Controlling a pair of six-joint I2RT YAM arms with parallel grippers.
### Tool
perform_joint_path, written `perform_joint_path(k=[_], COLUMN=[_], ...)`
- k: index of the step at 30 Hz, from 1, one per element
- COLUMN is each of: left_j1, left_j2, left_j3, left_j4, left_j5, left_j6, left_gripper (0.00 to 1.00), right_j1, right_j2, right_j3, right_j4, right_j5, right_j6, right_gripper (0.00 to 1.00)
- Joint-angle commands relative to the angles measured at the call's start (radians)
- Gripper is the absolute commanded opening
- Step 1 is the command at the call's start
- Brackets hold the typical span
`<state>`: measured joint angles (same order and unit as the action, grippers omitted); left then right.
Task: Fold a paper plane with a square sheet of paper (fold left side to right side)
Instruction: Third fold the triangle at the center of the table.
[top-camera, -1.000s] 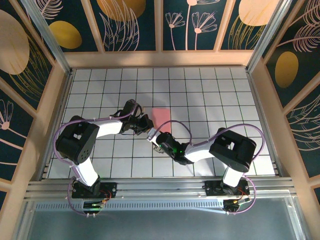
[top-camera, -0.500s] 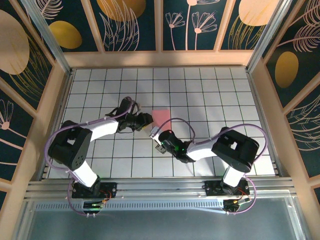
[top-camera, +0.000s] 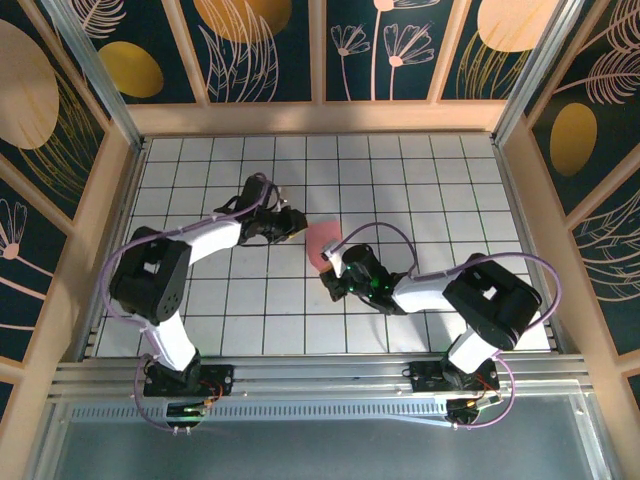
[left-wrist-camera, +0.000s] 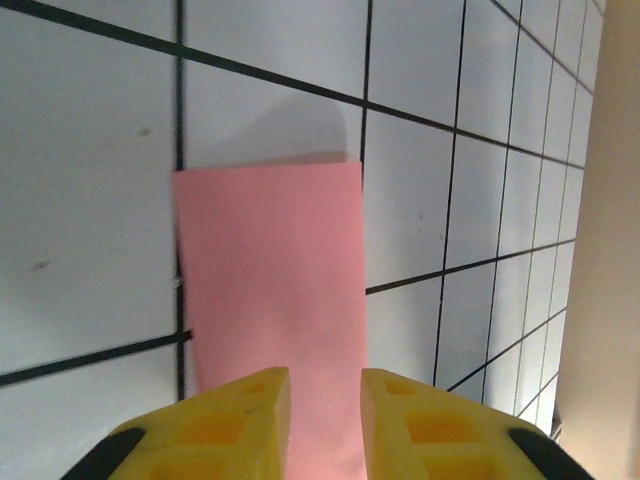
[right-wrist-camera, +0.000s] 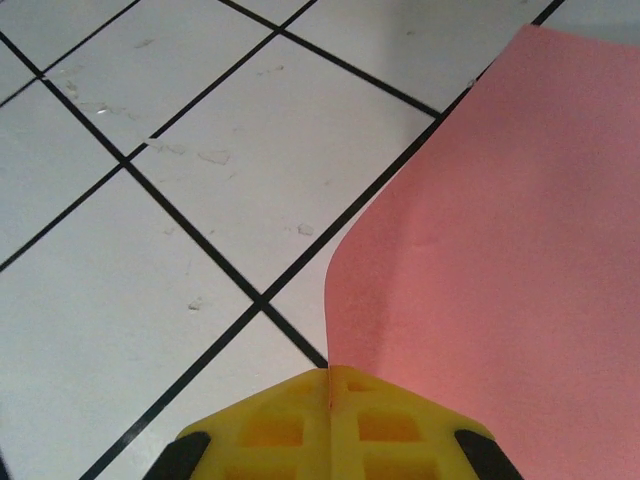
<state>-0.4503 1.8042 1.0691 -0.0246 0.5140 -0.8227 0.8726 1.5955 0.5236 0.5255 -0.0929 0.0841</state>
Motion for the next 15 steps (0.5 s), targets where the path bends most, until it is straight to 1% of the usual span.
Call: perform_joint_path(k=[1,5,11,15], left_j1=[-0.040,-0.060,-0.062,-0.065], left_j2=[0.074,0.156,0.257,0.299], left_j3=[0.083,0.154,0.239,0.265], left_j4=[-0.052,-0.074,-0.130,-0.152], left_j5=[0.044,0.055,0.063,0.054], left_j6=[0.052,0.073,0.128,0.150], left_gripper=[0.22,0.19,0.16,0.14], right_j1=[-0.021,-0.048,-0.063,-0.081], right_j2=[-0.017,-0.005,0.002,0.009], right_j3=[-0.020,-0.026,-0.024,-0.024], right_j4=[0.047,0.067,0.070,0.072], right_j5=[-0.106,-0.159,-0.192,-0.219], right_j6=[0.069,0.104,0.113,0.124], right_gripper=[0.00,0.00,0.00,0.00])
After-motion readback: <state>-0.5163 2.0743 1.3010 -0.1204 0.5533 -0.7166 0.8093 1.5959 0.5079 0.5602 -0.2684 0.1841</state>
